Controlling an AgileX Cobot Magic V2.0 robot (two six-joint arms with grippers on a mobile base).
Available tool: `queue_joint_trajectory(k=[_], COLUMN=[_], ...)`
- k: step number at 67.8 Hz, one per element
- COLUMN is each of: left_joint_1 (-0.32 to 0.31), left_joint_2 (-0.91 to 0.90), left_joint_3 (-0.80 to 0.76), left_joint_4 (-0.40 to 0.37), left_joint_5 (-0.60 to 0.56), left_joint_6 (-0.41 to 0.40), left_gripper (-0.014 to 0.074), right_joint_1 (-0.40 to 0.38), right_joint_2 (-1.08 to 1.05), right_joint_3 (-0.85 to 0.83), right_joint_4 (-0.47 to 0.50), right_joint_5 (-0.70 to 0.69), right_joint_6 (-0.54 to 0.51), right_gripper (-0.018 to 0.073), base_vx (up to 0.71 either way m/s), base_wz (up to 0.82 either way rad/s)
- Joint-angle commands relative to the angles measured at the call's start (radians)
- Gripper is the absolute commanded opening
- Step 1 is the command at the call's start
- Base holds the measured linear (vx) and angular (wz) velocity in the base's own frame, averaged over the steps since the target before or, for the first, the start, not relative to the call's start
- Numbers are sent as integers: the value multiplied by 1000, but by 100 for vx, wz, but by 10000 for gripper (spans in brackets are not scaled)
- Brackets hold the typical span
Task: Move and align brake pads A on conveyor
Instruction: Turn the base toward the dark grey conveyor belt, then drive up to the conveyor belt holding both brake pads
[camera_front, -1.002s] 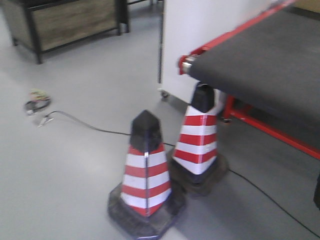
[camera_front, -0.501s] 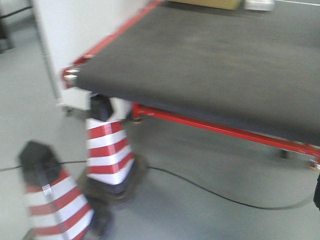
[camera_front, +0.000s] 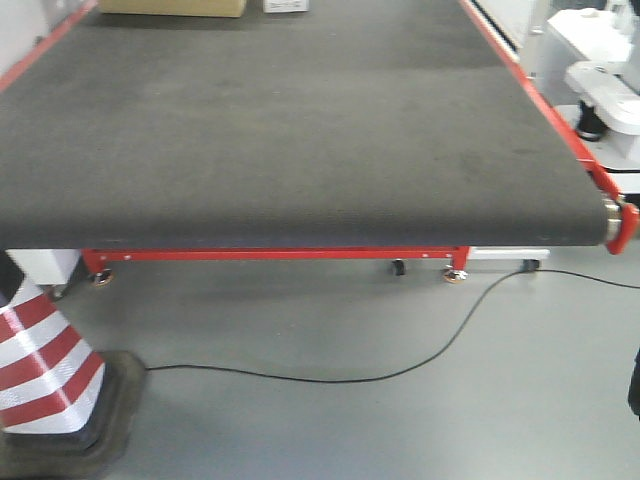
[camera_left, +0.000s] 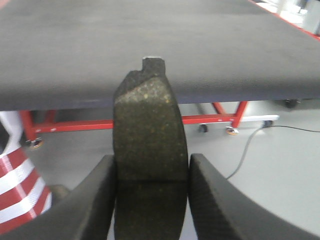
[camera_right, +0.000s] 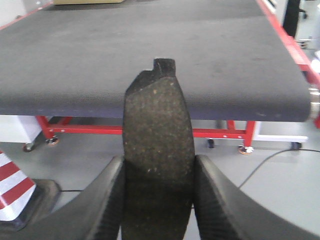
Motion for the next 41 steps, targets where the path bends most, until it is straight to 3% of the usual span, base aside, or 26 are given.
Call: queue_joint_trajectory(k=[1,41], left_joint_1=[-3,-3], left_joint_2=[10,10], left_joint_3=[-26,-26], left_joint_4=[-11,-11], left_joint_5=[-92,-92], left_joint_6=[-9,-9], left_gripper=[-6,-6], right_joint_1=[-4,-4], right_joint_2=[5,5], right_joint_3=[-29,-29], right_joint_4=[-4,-4], right_joint_5=[-92,-92], right_joint_6=[-4,-4], right_gripper=[-4,-4], base_vx=[2,5], base_wz=[-32,-7])
